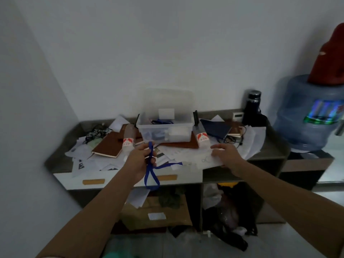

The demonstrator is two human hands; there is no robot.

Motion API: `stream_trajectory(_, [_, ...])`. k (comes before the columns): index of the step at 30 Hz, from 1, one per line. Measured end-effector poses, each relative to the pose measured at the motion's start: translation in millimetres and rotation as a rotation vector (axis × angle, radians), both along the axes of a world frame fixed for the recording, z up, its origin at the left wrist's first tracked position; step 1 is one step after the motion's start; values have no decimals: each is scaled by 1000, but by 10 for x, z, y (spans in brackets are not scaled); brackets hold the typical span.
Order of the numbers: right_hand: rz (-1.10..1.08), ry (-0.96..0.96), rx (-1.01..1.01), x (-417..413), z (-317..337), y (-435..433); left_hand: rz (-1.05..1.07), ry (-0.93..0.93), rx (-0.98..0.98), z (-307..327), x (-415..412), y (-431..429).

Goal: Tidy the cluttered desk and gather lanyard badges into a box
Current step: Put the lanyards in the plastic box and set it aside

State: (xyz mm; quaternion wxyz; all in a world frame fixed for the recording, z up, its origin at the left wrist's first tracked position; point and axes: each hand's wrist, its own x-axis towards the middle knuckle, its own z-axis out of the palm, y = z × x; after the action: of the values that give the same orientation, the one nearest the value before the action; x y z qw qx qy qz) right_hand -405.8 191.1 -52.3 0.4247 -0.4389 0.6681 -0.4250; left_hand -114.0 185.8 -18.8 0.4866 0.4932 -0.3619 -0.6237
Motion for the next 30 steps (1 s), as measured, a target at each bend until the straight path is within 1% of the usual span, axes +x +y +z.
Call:
stream_trajectory(5, [88,-16,-78,201,204,-932,37,-51,-70,228,136,-786])
stream_trajectory(8, [87,-51,-117,293,340,-1460,87,-103,-113,389,224,-1329])
stream_trajectory(10, [77,-20,-168,344,424,-1860,106,-119,-155,480,290,-1756])
stream_trajectory(13, [80,119,-245,386,522,-2371,121,-126,-222,575,339,-2315])
stream_trajectory(15, [80,251,-251,381,538,-2658,117,-124,-245,594,334,-2645])
stream_trajectory(18, [101,442,-205,388,454,-3039,67,-106,-250,562,330,-3157])
stream_trajectory(20, [145,557,-148,393,378,-3188,29,-106,-217,481,301,-3411])
stream_trajectory(23, [294,711,-43,435,290,-3349,-45,-149,-187,226,238,-3640])
stream_trajectory(24, [368,754,-22,466,272,-3379,-66,-214,-192,123,241,-3679])
stream_trajectory(26, [503,822,23,536,226,-3456,-111,-423,-199,-89,280,-3776])
stream_trajectory(28, [606,921,72,606,153,-3522,-193,-721,-267,-295,316,-3859])
stream_trajectory(30, [695,1088,96,649,91,-3553,-267,-986,-373,-405,311,-3896])
